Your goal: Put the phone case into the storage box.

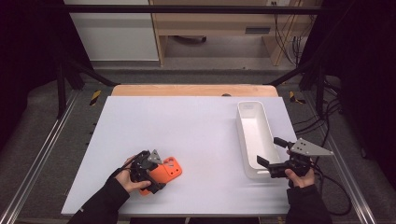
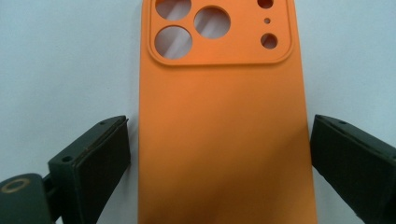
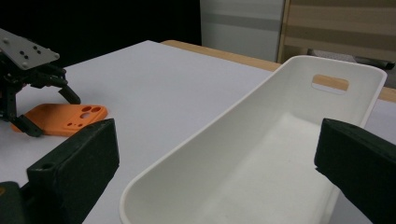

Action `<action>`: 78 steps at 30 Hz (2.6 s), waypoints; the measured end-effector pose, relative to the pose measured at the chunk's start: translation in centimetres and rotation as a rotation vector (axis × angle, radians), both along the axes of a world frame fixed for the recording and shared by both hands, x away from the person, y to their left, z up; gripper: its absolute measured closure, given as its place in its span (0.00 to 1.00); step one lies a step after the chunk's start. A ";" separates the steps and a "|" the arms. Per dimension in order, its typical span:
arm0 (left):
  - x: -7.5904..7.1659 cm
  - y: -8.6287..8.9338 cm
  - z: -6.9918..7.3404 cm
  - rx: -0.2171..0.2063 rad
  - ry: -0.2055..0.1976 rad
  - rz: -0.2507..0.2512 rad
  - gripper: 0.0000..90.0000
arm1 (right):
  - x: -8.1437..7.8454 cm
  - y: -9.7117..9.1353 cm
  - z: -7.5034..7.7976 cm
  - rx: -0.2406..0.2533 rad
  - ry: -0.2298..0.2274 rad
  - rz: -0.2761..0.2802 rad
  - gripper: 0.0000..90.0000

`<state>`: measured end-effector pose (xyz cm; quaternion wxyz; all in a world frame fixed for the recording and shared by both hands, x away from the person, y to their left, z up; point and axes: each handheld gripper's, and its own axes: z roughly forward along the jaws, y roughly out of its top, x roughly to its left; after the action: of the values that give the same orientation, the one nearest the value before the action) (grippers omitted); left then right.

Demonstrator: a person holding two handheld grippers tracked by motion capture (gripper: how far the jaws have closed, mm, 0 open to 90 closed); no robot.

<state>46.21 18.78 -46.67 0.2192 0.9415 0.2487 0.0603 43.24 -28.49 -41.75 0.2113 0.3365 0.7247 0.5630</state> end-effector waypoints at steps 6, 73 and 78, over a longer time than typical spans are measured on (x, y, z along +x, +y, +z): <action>0.0 -0.1 0.2 0.004 0.002 -0.019 0.12 | 0.0 0.0 0.0 0.001 0.002 0.001 0.01; -1.0 0.0 4.4 -0.115 -0.125 -0.059 0.17 | -0.1 -0.1 0.1 0.001 -0.003 0.005 0.01; -1.3 -0.1 4.8 -0.131 -0.149 -0.063 0.17 | -0.1 -0.1 0.2 0.000 -0.006 0.004 0.01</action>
<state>44.91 18.68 -41.92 0.3001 0.9254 0.2052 0.1067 43.14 -28.59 -41.59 0.2123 0.3332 0.7248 0.5644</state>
